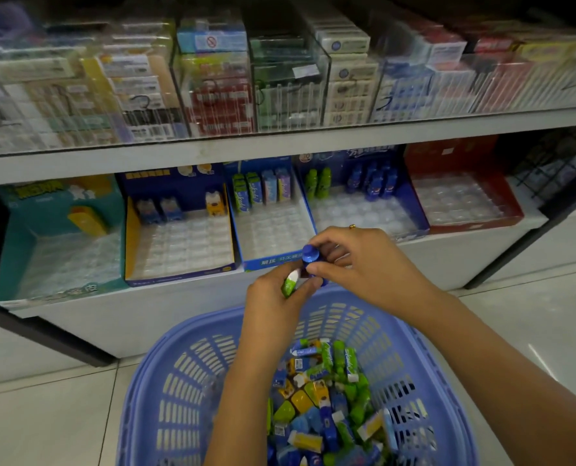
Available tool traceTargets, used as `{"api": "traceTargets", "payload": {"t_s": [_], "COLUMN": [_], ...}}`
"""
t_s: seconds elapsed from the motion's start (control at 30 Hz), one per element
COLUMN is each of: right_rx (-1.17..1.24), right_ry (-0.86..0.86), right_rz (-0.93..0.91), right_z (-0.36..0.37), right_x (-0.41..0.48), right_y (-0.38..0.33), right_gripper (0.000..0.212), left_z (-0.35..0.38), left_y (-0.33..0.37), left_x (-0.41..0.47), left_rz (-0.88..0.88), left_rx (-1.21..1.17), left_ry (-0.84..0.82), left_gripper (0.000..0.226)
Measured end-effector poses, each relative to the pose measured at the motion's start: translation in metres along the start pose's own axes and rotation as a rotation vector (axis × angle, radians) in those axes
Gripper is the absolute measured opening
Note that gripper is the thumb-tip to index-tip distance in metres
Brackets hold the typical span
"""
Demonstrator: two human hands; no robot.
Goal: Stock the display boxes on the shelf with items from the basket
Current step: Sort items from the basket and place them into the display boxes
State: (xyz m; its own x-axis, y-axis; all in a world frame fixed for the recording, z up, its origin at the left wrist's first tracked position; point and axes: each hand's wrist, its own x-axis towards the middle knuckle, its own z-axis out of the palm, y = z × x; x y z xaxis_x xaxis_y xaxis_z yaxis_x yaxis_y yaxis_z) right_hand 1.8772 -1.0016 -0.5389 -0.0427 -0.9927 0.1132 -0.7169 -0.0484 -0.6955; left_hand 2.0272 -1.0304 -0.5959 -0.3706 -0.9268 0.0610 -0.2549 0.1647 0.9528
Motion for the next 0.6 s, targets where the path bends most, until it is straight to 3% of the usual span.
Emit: {"api": "traceTargets", "payload": {"t_s": [0.17, 0.3, 0.6], "right_rx": [0.137, 0.049, -0.238], "right_ry": [0.266, 0.433, 0.292], "right_rz": [0.151, 0.208, 0.159], "right_z": [-0.025, -0.056, -0.064], "right_x": [0.026, 0.064, 0.114], "right_y": [0.041, 0.083, 0.122], "right_gripper": [0.018, 0.026, 0.026], "left_z": [0.001, 0.003, 0.003], "left_y": [-0.001, -0.002, -0.006], "left_x": [0.001, 0.001, 0.006], "left_rz": [-0.163, -0.185, -0.273], "left_rx": [-0.138, -0.267, -0.413], "left_ry": [0.060, 0.028, -0.013], "left_gripper": [0.027, 0.023, 0.015]}}
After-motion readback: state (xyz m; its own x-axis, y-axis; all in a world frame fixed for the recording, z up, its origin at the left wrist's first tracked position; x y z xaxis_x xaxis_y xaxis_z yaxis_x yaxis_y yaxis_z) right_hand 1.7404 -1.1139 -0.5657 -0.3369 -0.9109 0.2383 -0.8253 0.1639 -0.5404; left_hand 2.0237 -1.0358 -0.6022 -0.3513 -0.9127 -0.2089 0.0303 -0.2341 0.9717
